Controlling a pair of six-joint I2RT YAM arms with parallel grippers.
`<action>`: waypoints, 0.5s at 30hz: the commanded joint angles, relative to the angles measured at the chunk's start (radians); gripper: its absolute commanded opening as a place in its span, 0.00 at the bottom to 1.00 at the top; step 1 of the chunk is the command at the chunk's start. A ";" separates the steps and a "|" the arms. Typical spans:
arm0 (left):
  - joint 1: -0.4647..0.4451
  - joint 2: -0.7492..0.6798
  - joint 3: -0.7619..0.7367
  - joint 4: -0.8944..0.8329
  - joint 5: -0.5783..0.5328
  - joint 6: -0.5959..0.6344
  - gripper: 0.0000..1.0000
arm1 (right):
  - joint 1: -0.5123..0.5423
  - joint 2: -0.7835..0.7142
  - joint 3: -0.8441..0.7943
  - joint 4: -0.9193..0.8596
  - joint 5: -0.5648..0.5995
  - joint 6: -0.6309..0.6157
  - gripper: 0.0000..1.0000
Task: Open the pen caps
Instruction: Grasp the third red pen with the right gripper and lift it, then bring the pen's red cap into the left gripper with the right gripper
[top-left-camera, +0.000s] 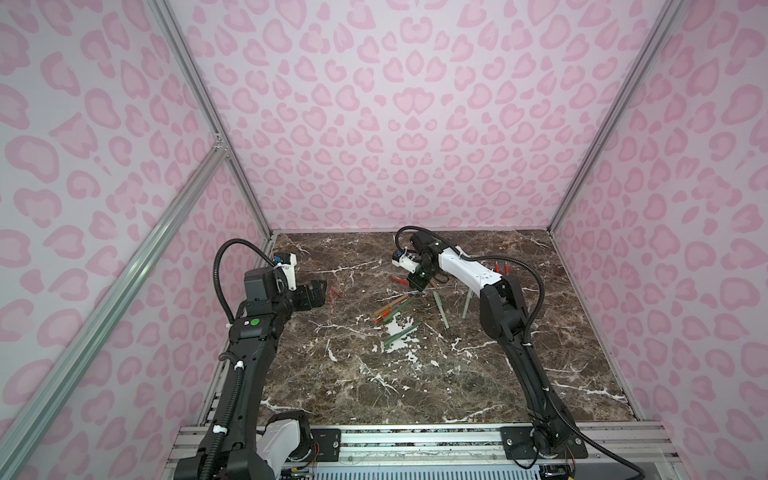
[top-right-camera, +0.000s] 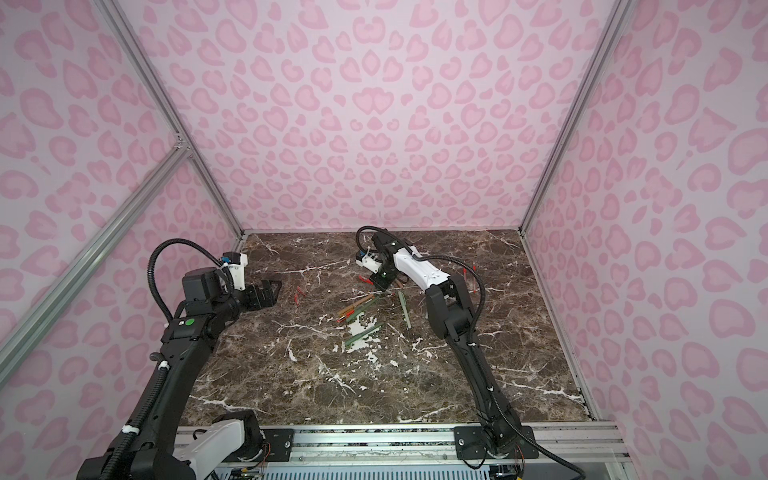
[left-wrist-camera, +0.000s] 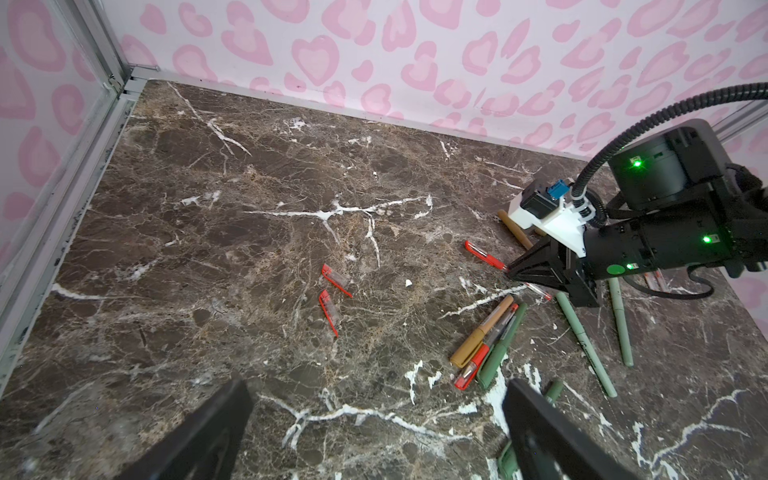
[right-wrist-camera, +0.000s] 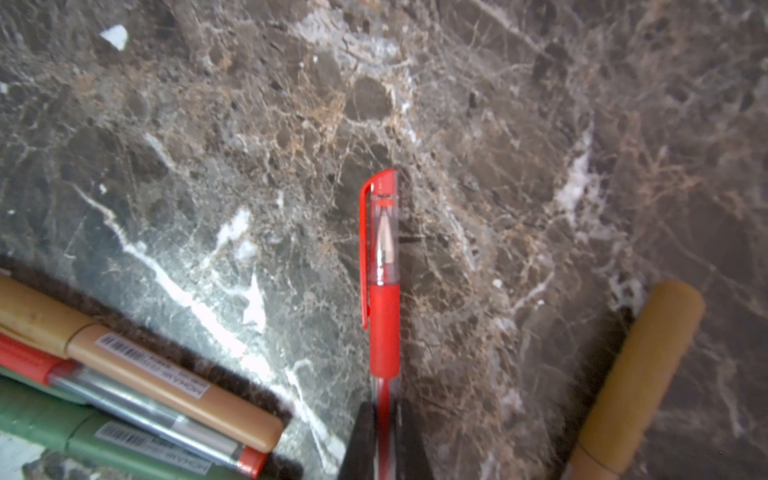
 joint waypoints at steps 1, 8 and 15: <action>0.001 -0.003 -0.001 0.024 0.051 0.009 0.98 | -0.001 -0.009 0.033 -0.062 -0.010 0.046 0.03; 0.001 -0.017 0.010 0.026 0.221 -0.008 0.98 | 0.010 -0.202 -0.123 0.061 -0.069 0.188 0.03; 0.001 -0.010 0.024 0.051 0.354 -0.093 1.00 | 0.071 -0.570 -0.658 0.574 -0.123 0.515 0.02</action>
